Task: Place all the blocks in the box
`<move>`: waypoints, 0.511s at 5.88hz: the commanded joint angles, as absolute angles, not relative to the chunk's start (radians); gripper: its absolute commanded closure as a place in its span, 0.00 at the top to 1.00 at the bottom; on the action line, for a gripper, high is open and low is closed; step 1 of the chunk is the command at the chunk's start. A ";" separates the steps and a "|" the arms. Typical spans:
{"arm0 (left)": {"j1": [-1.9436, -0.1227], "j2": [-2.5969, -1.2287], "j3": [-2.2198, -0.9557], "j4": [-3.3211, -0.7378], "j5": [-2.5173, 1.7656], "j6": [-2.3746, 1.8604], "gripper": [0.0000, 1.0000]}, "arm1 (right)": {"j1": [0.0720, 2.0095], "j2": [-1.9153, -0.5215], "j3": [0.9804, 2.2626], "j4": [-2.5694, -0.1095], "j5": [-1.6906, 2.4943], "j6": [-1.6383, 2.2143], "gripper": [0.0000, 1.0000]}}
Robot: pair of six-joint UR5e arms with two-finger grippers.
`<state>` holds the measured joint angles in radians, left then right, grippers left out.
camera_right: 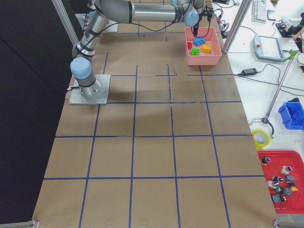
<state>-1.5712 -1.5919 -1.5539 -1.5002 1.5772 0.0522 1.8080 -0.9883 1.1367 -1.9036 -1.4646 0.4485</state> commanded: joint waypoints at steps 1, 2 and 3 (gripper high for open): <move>-1.572 -1.591 -1.554 -1.502 1.577 0.052 1.00 | 1.804 -1.265 1.368 -1.803 -1.564 0.357 0.99; -1.572 -1.591 -1.554 -1.502 1.578 0.052 1.00 | 1.793 -1.436 1.544 -1.804 -1.603 0.332 0.99; -1.572 -1.589 -1.554 -1.502 1.577 0.051 1.00 | 1.767 -1.536 1.654 -1.802 -1.603 0.302 1.00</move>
